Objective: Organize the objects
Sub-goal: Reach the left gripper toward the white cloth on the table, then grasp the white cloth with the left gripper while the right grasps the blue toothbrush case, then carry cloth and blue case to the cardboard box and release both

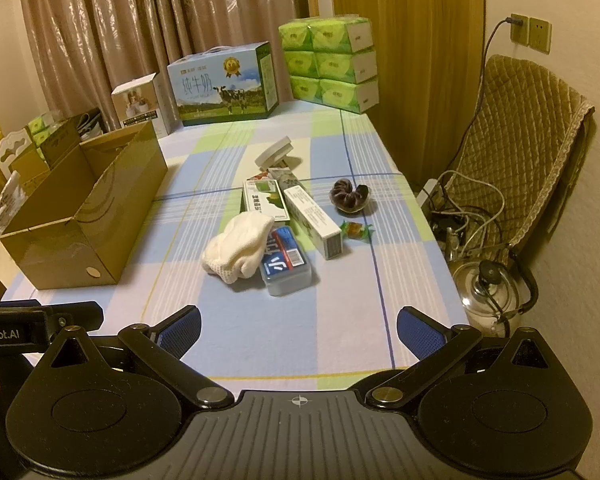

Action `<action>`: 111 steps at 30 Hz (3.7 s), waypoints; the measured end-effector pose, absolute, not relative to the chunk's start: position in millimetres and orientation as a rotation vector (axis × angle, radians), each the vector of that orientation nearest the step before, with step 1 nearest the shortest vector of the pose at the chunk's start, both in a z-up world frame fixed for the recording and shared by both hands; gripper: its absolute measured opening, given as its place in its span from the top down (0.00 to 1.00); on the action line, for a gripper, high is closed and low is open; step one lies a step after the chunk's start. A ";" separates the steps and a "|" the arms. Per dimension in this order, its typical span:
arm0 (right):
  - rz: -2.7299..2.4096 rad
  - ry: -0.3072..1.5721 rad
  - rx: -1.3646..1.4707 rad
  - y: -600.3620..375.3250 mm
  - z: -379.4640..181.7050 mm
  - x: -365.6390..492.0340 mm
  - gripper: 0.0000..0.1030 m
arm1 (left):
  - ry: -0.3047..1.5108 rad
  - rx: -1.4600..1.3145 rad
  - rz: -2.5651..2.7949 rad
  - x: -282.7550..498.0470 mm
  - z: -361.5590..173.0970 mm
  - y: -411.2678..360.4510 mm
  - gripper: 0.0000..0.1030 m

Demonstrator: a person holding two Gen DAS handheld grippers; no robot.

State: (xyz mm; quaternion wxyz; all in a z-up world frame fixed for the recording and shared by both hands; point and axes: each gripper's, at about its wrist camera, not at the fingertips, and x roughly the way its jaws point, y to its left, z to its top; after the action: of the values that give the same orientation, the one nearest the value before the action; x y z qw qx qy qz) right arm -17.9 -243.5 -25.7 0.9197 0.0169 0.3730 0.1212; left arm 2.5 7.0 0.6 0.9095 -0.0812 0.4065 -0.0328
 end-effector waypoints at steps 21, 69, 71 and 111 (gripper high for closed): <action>0.289 0.757 -0.009 -266.8 -41.0 75.7 0.02 | 0.826 0.053 -0.327 122.0 -45.4 -20.3 0.10; 0.307 0.962 -0.092 -184.2 -126.0 146.0 0.47 | 0.879 0.129 -0.353 143.0 -92.7 1.3 0.74; 0.300 0.938 -0.078 -186.6 -115.4 136.6 0.47 | 0.860 0.122 -0.343 135.7 -80.6 2.4 0.74; 0.745 0.820 0.021 75.9 -24.3 179.1 0.37 | 0.726 0.103 0.078 140.6 19.5 242.5 0.48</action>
State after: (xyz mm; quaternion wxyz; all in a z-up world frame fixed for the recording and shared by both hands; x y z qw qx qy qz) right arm 179.1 75.9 -24.3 0.8504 0.0100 0.3894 0.3536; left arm 140.6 242.5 19.5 0.9328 0.0504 0.3548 0.0381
